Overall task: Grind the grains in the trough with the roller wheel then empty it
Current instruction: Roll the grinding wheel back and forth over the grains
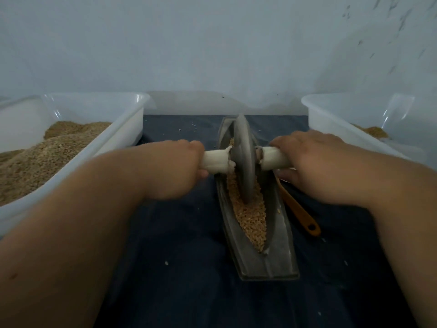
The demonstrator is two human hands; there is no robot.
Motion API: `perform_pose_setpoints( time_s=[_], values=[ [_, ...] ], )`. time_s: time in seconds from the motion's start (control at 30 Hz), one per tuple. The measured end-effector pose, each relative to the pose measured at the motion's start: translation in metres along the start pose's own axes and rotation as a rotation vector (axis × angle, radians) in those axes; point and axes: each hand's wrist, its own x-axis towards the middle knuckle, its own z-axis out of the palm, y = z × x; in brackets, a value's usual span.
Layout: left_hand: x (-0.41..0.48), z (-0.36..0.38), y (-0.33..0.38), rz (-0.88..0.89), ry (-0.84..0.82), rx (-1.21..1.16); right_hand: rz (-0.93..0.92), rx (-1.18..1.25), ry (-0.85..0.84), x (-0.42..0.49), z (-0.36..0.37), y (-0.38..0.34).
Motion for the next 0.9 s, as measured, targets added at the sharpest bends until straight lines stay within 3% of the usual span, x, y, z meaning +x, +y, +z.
perform_pose_setpoints(
  time_s=[0.17,0.27,0.37,0.5,0.6,0.73,0.9],
  values=[
    [-0.023,-0.028,0.004,0.036,-0.262,-0.063,-0.048,0.139,-0.237,-0.025,-0.032,-0.006],
    [-0.024,-0.032,0.003,0.029,-0.301,-0.114,-0.062,0.177,-0.272,-0.02,-0.032,-0.005],
    [-0.012,-0.021,-0.001,-0.011,-0.187,-0.128,-0.047,0.207,-0.141,-0.005,-0.01,0.004],
    [0.014,0.012,-0.003,-0.062,0.206,0.036,0.06,0.027,0.253,0.025,0.032,0.008],
    [0.026,0.029,0.0,-0.129,0.396,0.152,0.112,0.015,0.359,0.04,0.046,0.008],
    [0.028,0.03,0.0,-0.14,0.41,0.136,0.103,0.073,0.39,0.038,0.042,0.01],
    [0.008,0.01,-0.002,-0.051,0.178,0.06,0.043,0.088,0.118,0.014,0.013,0.007]
  ],
)
